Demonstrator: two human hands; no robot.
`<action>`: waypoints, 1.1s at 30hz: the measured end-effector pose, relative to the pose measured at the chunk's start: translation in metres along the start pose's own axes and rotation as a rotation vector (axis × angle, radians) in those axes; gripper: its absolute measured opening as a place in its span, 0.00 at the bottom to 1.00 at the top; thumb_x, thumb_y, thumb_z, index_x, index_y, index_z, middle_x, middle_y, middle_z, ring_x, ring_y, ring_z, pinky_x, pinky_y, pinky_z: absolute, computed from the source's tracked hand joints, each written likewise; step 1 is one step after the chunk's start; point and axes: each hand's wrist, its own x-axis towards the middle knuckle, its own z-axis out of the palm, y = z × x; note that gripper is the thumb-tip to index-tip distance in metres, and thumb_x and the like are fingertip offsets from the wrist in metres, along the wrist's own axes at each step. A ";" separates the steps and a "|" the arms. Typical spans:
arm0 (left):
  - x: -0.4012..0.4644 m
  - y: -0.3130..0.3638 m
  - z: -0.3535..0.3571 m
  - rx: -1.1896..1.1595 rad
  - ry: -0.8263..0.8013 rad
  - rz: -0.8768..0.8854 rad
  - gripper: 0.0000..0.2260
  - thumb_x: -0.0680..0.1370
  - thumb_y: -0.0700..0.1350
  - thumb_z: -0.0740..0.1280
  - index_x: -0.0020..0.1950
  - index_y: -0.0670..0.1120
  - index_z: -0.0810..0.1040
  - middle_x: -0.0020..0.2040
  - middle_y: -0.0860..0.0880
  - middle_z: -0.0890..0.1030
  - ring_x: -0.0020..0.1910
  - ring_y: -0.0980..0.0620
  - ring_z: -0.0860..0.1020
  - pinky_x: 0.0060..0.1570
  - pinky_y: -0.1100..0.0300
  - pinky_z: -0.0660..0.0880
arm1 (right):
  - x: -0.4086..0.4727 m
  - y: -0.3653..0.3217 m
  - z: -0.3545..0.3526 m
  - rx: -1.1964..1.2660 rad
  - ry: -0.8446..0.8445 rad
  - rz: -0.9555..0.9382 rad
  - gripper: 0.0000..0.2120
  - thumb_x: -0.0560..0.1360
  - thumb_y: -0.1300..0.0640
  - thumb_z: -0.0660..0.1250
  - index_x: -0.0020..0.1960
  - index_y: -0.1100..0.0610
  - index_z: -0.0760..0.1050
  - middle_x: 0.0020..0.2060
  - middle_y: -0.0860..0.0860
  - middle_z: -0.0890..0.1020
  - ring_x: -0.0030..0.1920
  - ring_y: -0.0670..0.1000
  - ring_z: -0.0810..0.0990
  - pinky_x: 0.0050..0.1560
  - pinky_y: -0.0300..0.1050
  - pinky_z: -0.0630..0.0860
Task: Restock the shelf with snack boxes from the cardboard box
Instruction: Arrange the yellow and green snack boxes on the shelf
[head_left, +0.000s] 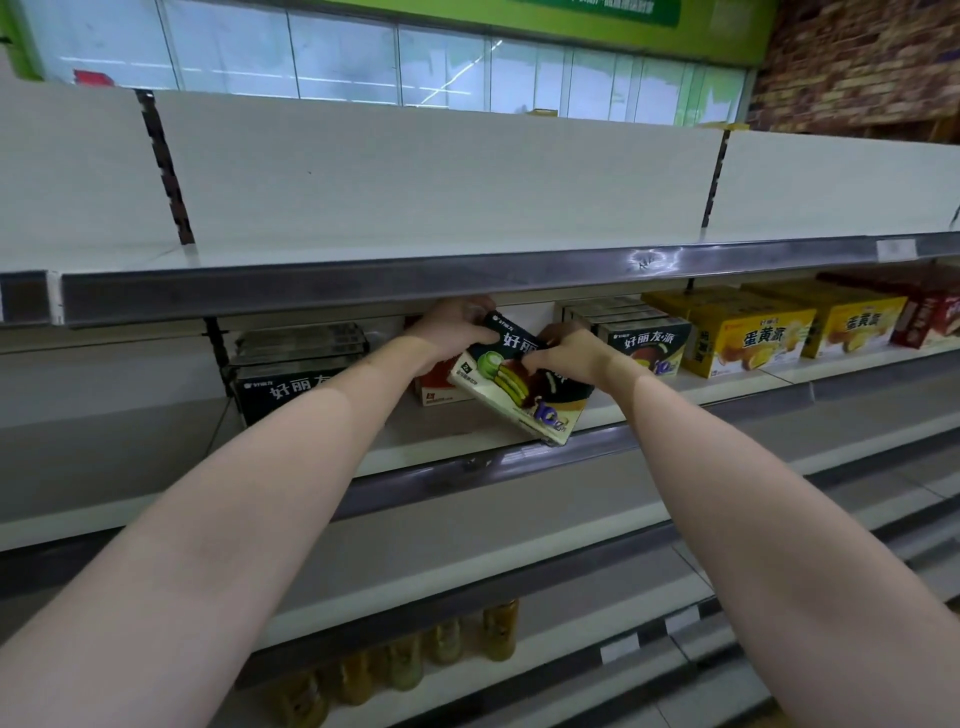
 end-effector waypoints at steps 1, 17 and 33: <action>-0.002 0.001 0.000 0.007 0.000 0.007 0.19 0.73 0.35 0.73 0.63 0.45 0.78 0.61 0.44 0.80 0.55 0.48 0.81 0.57 0.51 0.79 | 0.002 0.001 0.000 -0.012 0.034 -0.011 0.13 0.72 0.52 0.74 0.54 0.55 0.79 0.43 0.50 0.83 0.42 0.47 0.81 0.42 0.41 0.79; 0.001 -0.002 0.044 0.464 -0.111 0.010 0.25 0.70 0.39 0.77 0.66 0.43 0.75 0.56 0.45 0.77 0.52 0.49 0.76 0.50 0.60 0.72 | 0.011 0.032 -0.017 -0.522 0.127 -0.128 0.18 0.74 0.59 0.67 0.63 0.49 0.77 0.58 0.50 0.81 0.59 0.55 0.77 0.69 0.56 0.69; 0.058 0.022 0.195 0.509 0.096 0.275 0.19 0.77 0.38 0.70 0.67 0.41 0.76 0.64 0.45 0.69 0.63 0.49 0.70 0.54 0.72 0.60 | 0.016 0.157 -0.098 -0.671 0.403 -0.104 0.28 0.76 0.53 0.71 0.73 0.47 0.68 0.72 0.56 0.69 0.71 0.59 0.66 0.71 0.58 0.62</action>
